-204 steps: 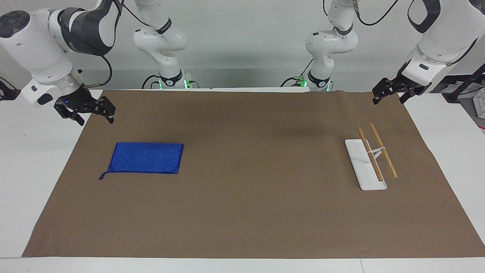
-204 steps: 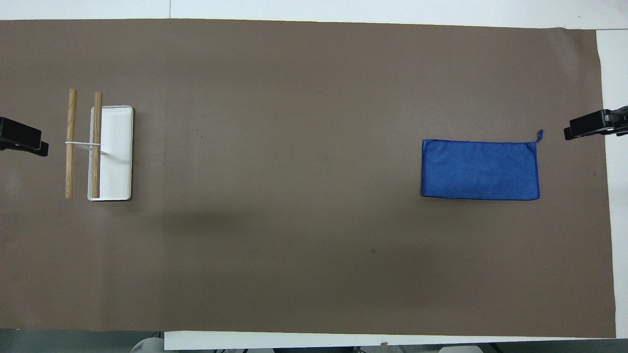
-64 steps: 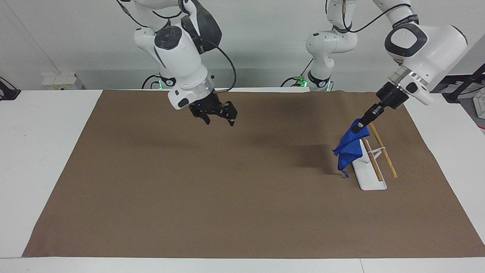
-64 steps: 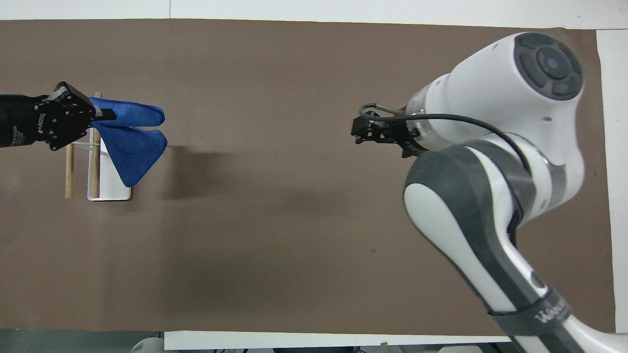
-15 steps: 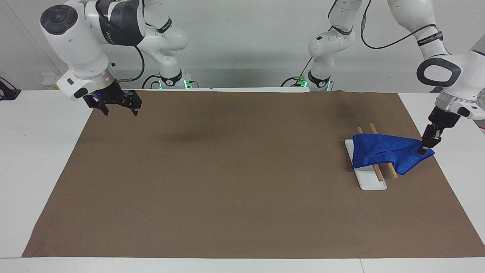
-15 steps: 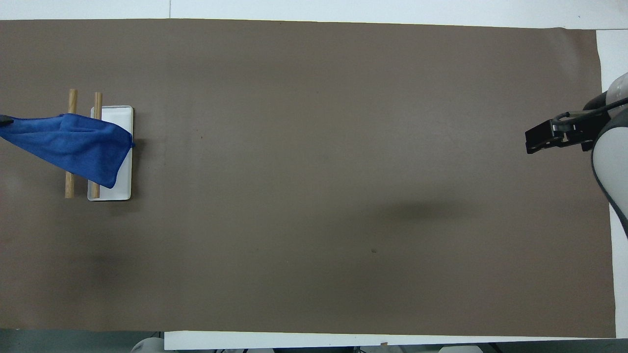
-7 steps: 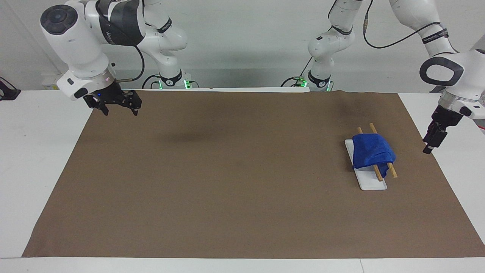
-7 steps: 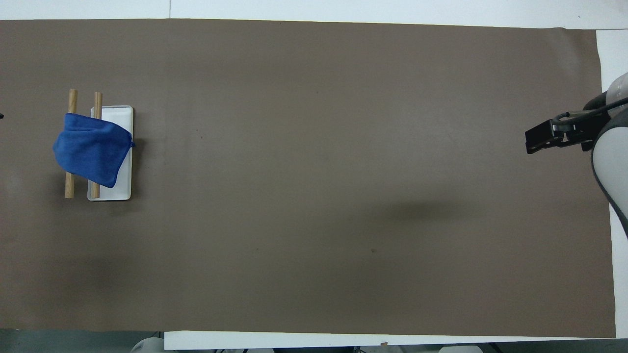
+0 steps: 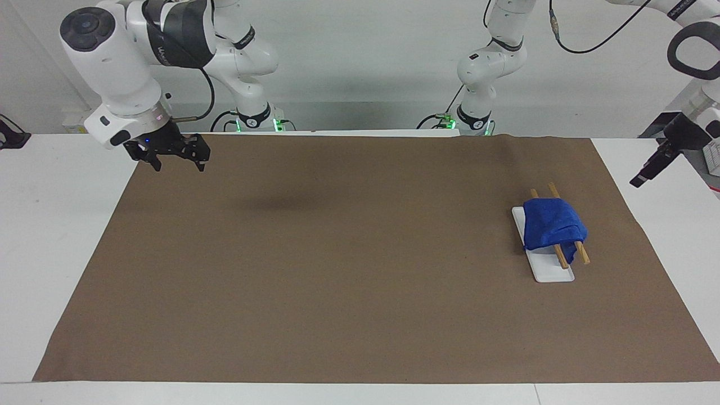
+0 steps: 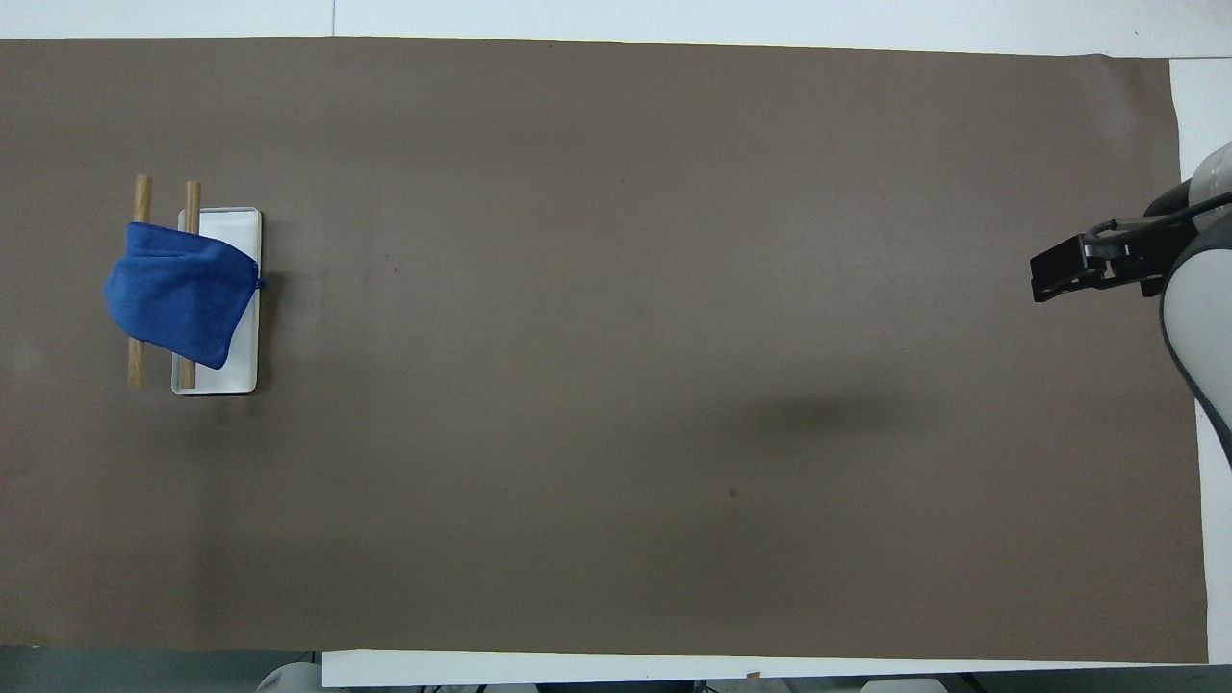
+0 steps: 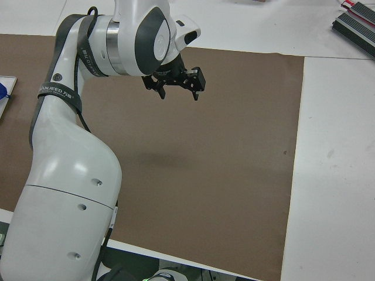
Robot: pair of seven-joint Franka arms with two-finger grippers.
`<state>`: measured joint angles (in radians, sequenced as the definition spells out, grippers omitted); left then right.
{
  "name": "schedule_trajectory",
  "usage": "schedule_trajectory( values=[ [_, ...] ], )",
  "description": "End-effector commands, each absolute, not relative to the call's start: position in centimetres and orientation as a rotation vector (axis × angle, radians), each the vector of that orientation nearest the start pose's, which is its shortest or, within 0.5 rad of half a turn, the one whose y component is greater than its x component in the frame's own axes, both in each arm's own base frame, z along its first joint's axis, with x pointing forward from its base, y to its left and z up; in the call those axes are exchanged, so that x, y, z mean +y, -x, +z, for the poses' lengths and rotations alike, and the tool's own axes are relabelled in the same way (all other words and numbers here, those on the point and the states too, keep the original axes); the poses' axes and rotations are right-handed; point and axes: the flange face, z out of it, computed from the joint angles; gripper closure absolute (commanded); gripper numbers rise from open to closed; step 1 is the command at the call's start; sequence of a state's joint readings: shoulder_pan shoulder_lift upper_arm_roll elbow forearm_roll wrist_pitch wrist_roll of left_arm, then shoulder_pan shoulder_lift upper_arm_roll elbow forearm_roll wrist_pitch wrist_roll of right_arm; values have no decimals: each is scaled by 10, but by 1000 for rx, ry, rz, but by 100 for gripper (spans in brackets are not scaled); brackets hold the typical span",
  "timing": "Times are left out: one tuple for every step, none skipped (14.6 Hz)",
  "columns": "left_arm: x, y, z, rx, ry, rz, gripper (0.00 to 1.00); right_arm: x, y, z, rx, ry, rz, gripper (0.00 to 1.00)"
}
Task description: Right arm passes towel to left arm to hang
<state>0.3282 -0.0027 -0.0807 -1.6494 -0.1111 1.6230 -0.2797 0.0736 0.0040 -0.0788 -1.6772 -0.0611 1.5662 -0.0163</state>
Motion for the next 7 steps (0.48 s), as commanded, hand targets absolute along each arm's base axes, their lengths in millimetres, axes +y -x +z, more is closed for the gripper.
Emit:
schedule_trajectory(
  values=[
    [74,-544,630,-647,3154,116,0,-10,-549,574,-21,3194,195,1],
    [55,-539,637,-558,3165,170,0,-10,-549,574,-19,3193,192,1],
    [41,-533,636,-497,3168,247,0,-13,-549,574,-9,3192,188,1],
    [34,-530,637,-452,3170,281,0,-14,-550,576,-7,3192,176,1],
    [21,-525,645,-403,3169,296,0,-17,-551,575,0,3192,173,1],
    [-1,-515,661,-323,3144,281,0,-18,-551,576,3,3191,171,1],
    [-14,-507,667,-246,3100,273,0,-20,-552,579,11,3185,161,1]
  ],
)
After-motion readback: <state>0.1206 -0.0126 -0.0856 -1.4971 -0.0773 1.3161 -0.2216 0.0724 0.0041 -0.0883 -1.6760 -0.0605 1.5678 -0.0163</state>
